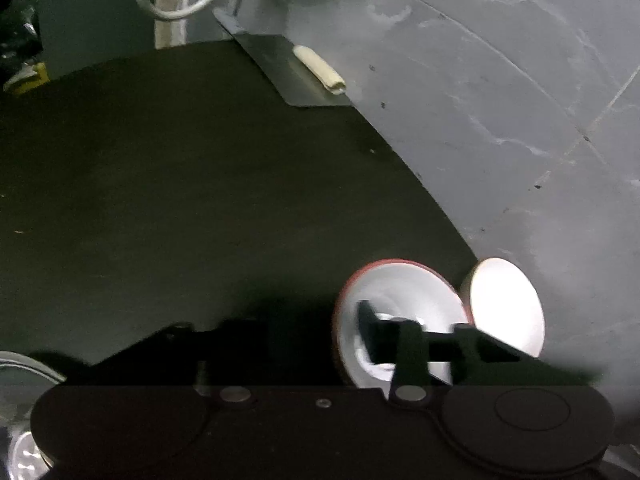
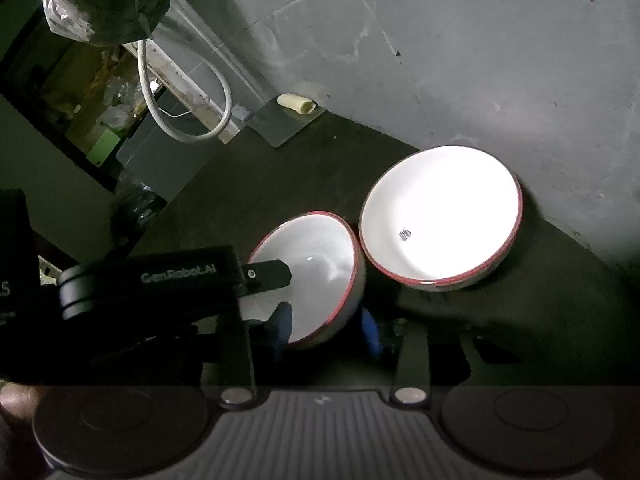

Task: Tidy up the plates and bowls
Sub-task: 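Move both grippers to the rim of a red-rimmed white bowl, then close both grippers on the white bowl's red rim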

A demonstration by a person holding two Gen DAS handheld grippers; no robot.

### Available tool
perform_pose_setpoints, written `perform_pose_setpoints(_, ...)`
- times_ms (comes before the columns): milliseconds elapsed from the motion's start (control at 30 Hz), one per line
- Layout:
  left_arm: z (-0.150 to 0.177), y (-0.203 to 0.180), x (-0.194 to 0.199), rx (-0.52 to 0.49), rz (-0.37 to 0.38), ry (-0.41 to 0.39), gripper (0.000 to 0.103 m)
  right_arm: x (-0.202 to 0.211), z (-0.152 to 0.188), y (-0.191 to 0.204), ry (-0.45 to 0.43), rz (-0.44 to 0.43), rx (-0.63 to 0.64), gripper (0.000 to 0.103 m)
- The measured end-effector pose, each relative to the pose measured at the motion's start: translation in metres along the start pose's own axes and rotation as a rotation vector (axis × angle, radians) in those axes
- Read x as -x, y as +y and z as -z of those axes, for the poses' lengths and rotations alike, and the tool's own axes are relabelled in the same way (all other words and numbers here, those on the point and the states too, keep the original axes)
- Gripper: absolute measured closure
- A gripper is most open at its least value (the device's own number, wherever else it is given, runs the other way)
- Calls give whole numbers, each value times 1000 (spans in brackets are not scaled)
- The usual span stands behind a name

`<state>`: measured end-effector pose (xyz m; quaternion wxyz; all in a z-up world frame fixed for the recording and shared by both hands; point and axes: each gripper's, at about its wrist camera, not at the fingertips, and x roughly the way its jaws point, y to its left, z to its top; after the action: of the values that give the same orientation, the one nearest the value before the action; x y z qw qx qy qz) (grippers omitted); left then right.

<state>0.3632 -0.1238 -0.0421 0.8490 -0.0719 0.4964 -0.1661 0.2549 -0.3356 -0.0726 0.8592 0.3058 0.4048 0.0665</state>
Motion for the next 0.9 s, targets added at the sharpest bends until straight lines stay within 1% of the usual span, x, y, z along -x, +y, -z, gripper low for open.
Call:
perform_pose_setpoints(33,0,0,-1,1,11,8,83,0,-1,0,1,-1,4,67)
perform_pose_setpoints(67,1,-1,-1,0,18,12,87,0,-1,-2,4,-8,4,69)
perform_pose_setpoints(200,6,-4,1,-2,10,12,89,1,-2,-4,16,-22,18,72)
perform_pose_setpoints(333,13,-8,18,-9,6,-23,91,11,0,-4,11,-50,45,74)
perform_pose_setpoints(600,37,-11,81,-3,26,-133,91,59,10,13,-46,-137,139,74)
perform_pose_setpoints(733,59,-9,114,15,51,-179,91,87,22,28,-74,-151,183,74)
perform_pose_setpoints(900,96,-2,160,20,45,-232,91,117,44,55,-78,-165,230,74)
